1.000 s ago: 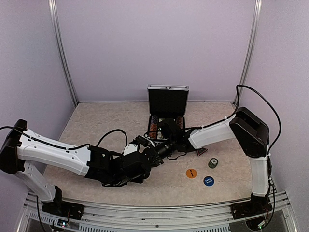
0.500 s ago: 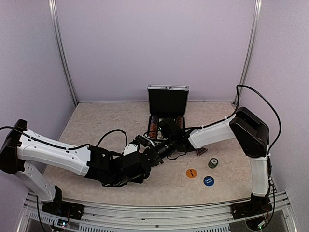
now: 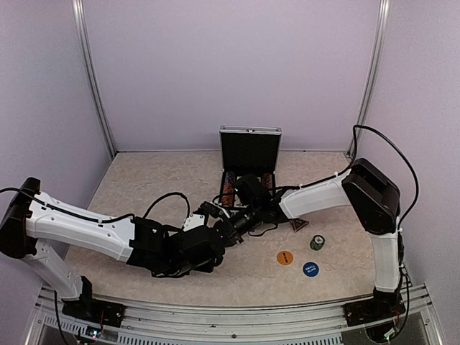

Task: Pack up texas hold em set

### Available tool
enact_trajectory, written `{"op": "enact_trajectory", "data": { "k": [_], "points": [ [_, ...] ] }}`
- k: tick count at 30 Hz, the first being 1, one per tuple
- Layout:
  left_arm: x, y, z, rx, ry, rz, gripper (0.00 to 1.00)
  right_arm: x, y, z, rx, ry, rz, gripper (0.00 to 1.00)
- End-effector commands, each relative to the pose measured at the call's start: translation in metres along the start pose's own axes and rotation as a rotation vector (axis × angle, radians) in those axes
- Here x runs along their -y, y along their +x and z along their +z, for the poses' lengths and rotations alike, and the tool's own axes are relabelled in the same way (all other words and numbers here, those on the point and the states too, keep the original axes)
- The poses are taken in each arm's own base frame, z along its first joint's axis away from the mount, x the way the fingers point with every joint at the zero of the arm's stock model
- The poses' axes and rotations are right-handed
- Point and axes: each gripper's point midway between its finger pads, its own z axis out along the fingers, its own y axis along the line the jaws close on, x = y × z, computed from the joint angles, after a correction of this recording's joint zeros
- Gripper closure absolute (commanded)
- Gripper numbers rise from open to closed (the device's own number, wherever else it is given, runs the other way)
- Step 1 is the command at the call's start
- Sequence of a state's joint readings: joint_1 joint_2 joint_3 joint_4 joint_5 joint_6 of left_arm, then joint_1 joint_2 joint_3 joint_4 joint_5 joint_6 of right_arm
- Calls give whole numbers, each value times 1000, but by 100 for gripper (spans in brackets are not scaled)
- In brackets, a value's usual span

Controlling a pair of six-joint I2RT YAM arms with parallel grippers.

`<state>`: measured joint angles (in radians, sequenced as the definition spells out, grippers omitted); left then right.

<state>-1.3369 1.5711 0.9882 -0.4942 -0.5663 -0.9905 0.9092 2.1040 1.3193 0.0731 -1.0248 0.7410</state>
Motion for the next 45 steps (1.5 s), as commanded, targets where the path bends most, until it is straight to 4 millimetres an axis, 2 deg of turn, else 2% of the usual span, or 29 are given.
{"op": "enact_trajectory", "data": {
  "k": [1,5,14,20,26,31,35,40,45],
  "points": [
    [3,-4,-3,17,3,-7,57,4,1,7,-20,29,-17,100],
    [3,-5,-4,19,4,-9,53,4,0,6,-18,47,-19,100],
    [1,-6,-11,30,27,-24,32,-3,-11,-2,19,65,-56,100],
    [-10,-3,-21,47,35,-49,14,-2,-21,-17,65,86,-73,100],
    [-26,-5,-38,88,64,-114,3,0,-36,-42,133,137,-131,100],
    [-44,-12,-52,132,75,-179,1,1,-52,-67,183,202,-226,100],
    [-56,-17,-62,165,92,-223,1,3,-69,-92,240,337,-368,100],
    [-63,-14,-63,163,90,-239,1,2,-87,-114,281,508,-566,100],
    [-61,-8,-58,146,97,-241,1,-11,-99,-126,325,543,-725,100]
  ]
}}
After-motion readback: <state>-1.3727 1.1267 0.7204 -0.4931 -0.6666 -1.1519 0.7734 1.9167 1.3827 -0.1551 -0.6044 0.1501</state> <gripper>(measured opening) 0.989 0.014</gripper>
